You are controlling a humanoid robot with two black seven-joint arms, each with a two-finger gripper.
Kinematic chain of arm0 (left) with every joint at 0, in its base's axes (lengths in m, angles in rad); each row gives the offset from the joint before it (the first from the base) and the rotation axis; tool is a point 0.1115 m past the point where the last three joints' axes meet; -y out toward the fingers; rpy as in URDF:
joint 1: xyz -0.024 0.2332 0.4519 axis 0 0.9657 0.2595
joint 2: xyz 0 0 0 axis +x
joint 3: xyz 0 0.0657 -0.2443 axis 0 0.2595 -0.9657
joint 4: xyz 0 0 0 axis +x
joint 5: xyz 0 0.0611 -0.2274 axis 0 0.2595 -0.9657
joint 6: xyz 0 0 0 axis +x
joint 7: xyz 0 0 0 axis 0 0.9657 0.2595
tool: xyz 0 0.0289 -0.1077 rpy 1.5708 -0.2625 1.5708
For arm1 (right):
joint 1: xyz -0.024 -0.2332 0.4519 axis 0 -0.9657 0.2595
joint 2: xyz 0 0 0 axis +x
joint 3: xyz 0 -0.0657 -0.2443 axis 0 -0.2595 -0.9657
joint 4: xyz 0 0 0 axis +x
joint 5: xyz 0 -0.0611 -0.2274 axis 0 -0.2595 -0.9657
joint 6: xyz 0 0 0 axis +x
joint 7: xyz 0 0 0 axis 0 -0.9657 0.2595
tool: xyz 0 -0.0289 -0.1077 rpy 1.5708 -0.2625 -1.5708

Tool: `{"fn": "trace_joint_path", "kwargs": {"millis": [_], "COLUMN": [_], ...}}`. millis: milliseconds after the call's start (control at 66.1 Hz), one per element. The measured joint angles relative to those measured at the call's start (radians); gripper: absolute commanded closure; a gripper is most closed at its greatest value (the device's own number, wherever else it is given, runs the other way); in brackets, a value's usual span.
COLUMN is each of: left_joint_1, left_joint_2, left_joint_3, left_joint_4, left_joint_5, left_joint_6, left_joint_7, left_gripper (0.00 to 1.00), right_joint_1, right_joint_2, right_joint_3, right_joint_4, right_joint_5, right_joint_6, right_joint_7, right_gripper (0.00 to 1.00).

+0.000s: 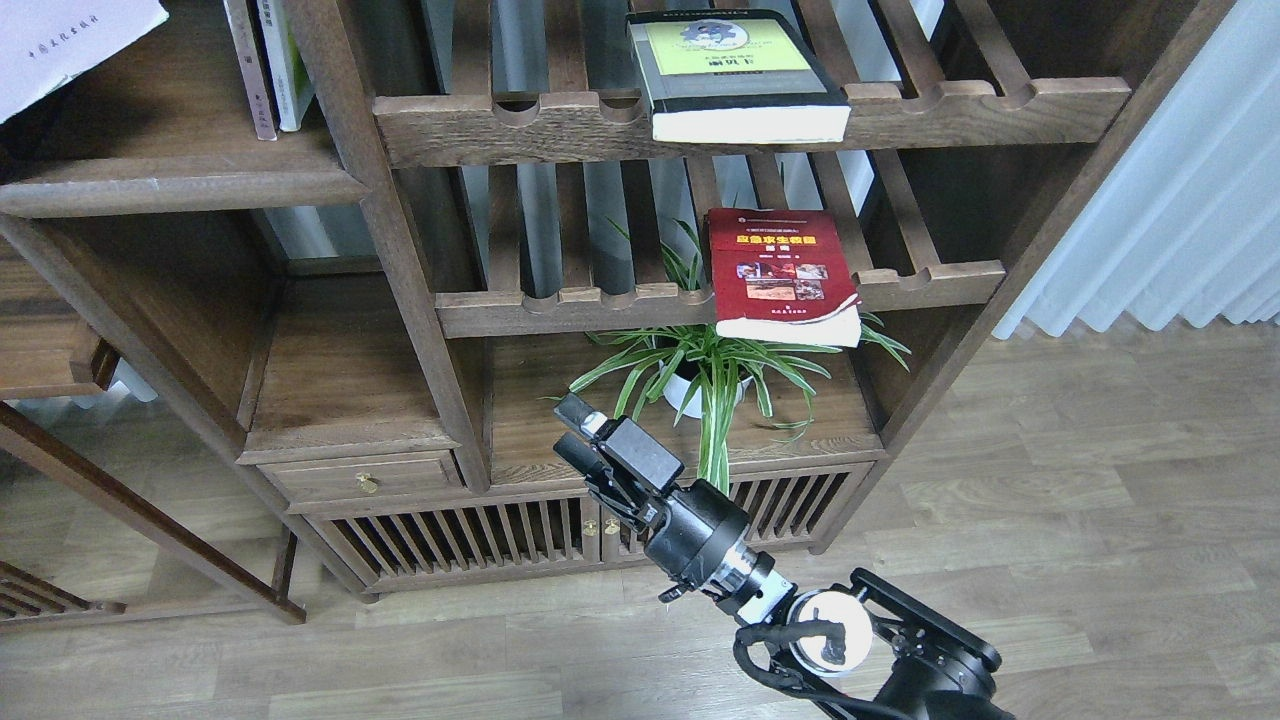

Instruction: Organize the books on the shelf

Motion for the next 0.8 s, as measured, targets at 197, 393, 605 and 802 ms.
{"fn": "trace_joint_path", "kwargs": {"millis": [197,393,605,802], "left_joint_1": [-0.002,-0.004,-0.070,-0.095], "left_joint_2": [-0.040,-0.124,-0.253,-0.311], "left_joint_3": [-0.010,-0.034,-0.054,-0.060], "left_joint_4": [-0.003,-0.004,-0.002,0.023], "left_joint_5": [0.003,0.013,0.093,0.243], "left_joint_6": [0.106,0.233,0.392,0.426], "left_joint_7": [0.010,0.012,0.053,0.130], "left_gripper": [0.98,0.98,0.98,0.98], "right_joint_1": [-0.010,-0.024,-0.039,-0.040], "right_joint_2": [0.000,0.000,0.000,0.000], "right_joint_3": [0.001,-0.002,-0.007,-0.013], "right_joint_4": [0.000,0.000,0.011,0.022], "right_joint_5": [0.001,0.001,0.000,-0.002], "right_joint_6": [0.000,0.000,0.000,0.000], "right_joint_7": [0.000,0.000,0.000,0.000], "right_gripper": [0.02,0.02,0.02,0.02]}}
